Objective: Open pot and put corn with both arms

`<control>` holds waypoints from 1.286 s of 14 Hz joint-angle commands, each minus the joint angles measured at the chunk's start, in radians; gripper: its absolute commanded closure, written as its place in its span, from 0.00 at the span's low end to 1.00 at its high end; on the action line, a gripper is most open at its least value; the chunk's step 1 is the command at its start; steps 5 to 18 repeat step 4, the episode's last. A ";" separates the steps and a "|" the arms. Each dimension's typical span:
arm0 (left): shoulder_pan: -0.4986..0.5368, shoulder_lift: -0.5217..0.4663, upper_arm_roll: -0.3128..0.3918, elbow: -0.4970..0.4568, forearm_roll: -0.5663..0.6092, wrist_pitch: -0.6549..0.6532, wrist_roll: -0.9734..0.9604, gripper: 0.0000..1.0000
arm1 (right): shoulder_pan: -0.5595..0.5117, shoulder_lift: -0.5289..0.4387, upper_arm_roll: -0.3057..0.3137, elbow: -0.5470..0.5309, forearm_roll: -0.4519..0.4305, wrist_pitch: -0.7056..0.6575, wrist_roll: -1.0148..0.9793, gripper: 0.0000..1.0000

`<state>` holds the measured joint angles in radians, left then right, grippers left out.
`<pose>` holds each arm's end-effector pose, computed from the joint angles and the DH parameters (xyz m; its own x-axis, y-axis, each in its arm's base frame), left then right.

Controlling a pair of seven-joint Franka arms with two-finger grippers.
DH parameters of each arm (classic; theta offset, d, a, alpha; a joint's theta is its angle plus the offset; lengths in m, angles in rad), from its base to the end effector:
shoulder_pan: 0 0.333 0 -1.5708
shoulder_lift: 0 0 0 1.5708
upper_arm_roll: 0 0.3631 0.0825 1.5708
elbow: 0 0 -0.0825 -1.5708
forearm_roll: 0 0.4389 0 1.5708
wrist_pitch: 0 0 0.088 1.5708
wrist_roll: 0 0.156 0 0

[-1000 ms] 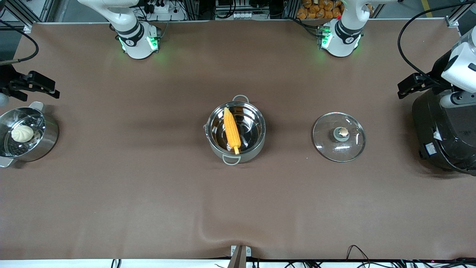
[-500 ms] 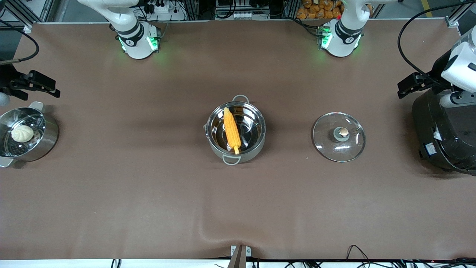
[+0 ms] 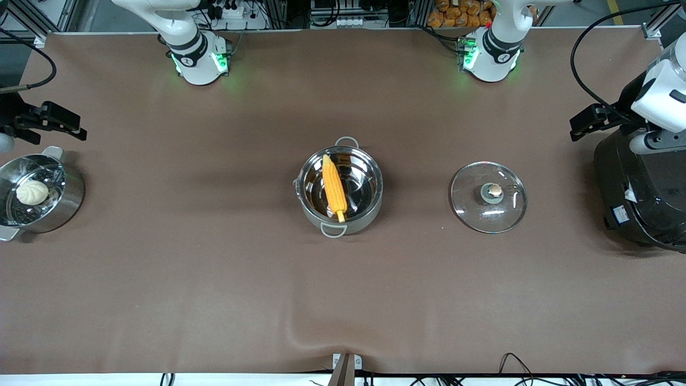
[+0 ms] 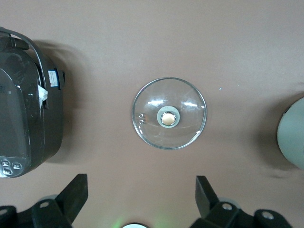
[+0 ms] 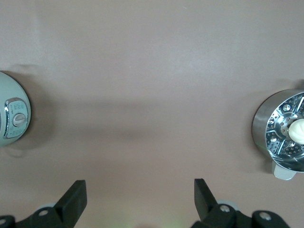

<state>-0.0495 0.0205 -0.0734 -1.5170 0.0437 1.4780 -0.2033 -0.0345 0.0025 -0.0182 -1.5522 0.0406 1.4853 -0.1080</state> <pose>0.6008 -0.0665 0.6306 0.9952 0.0842 -0.0496 0.0816 -0.9952 -0.0533 0.5974 -0.0249 0.6239 0.9962 0.0588 -0.0645 0.0557 -0.9973 -0.0478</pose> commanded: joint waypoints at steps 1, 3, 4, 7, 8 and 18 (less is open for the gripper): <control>0.011 -0.017 -0.005 -0.003 -0.022 -0.015 0.019 0.00 | 0.002 -0.012 -0.003 -0.002 0.002 -0.010 0.004 0.00; 0.011 -0.017 -0.005 -0.003 -0.018 -0.015 0.015 0.00 | 0.002 -0.012 -0.003 -0.003 0.002 -0.010 0.004 0.00; 0.011 -0.017 -0.005 -0.003 -0.015 -0.015 0.015 0.00 | 0.002 -0.012 -0.003 -0.003 0.002 -0.010 0.004 0.00; 0.011 -0.017 -0.005 -0.003 -0.015 -0.015 0.015 0.00 | 0.002 -0.012 -0.003 -0.003 0.002 -0.010 0.004 0.00; 0.011 -0.017 -0.005 -0.003 -0.015 -0.015 0.015 0.00 | 0.002 -0.012 -0.003 -0.003 0.002 -0.010 0.004 0.00; 0.011 -0.017 -0.005 -0.003 -0.015 -0.015 0.015 0.00 | 0.002 -0.012 -0.003 -0.003 0.002 -0.010 0.004 0.00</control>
